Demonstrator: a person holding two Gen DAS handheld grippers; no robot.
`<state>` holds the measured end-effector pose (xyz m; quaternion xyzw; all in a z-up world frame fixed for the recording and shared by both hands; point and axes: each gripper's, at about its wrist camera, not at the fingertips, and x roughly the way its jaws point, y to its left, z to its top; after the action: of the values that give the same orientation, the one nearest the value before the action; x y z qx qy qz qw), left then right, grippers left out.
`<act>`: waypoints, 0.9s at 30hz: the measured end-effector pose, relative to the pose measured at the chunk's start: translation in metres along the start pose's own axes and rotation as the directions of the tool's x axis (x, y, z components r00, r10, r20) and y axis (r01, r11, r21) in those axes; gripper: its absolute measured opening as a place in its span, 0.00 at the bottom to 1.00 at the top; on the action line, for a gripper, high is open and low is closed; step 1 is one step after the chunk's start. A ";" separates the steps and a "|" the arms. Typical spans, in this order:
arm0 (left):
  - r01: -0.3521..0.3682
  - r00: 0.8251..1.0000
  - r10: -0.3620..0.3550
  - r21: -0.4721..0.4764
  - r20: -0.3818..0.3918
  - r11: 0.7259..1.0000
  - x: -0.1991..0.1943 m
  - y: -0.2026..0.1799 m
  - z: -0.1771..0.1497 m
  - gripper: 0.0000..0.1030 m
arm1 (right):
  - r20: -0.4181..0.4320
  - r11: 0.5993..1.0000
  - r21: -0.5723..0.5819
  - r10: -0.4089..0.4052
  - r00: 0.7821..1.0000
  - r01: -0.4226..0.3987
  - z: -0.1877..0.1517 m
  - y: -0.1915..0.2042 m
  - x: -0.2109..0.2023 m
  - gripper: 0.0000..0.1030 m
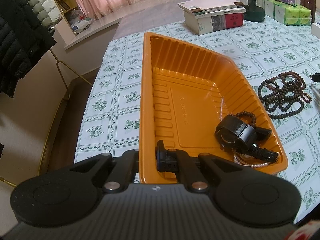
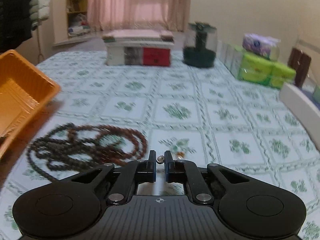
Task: Organize jewelry
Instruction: 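Carry the pearl bead into the tray and open the right tool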
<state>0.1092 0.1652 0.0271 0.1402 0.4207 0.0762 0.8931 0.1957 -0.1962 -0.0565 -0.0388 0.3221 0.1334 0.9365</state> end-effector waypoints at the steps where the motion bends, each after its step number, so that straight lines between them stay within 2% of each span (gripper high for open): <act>1: 0.000 1.000 0.000 -0.001 0.000 1.000 0.000 0.000 0.000 0.02 | 0.009 1.000 -0.006 0.014 1.000 -0.014 0.003 0.004 -0.004 0.08; 6: 0.001 1.000 -0.001 -0.002 0.000 1.000 0.001 0.000 0.000 0.02 | 0.046 0.991 -0.025 0.133 0.990 -0.132 0.024 0.038 -0.022 0.08; 9: 0.003 1.000 -0.003 -0.005 0.000 1.000 0.000 0.000 0.000 0.02 | 0.054 0.973 -0.056 0.226 0.973 -0.223 0.035 0.068 -0.030 0.08; 15: 0.005 1.000 -0.005 -0.008 0.000 1.000 0.000 0.001 0.000 0.02 | 0.051 0.929 -0.119 0.358 0.932 -0.351 0.058 0.126 -0.031 0.08; 20: 0.007 1.000 -0.007 -0.009 0.000 1.000 0.000 0.001 0.001 0.02 | 0.026 0.901 -0.157 0.413 0.910 -0.405 0.068 0.162 -0.023 0.08; 27: 0.013 1.000 -0.013 -0.013 0.000 1.000 0.001 0.001 0.000 0.02 | -0.030 0.885 -0.187 0.429 0.903 -0.426 0.068 0.186 -0.008 0.08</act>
<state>0.1096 0.1669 0.0263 0.1319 0.4209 0.0732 0.8945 0.1791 -0.0083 0.0050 -0.0547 0.3028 0.3663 0.8781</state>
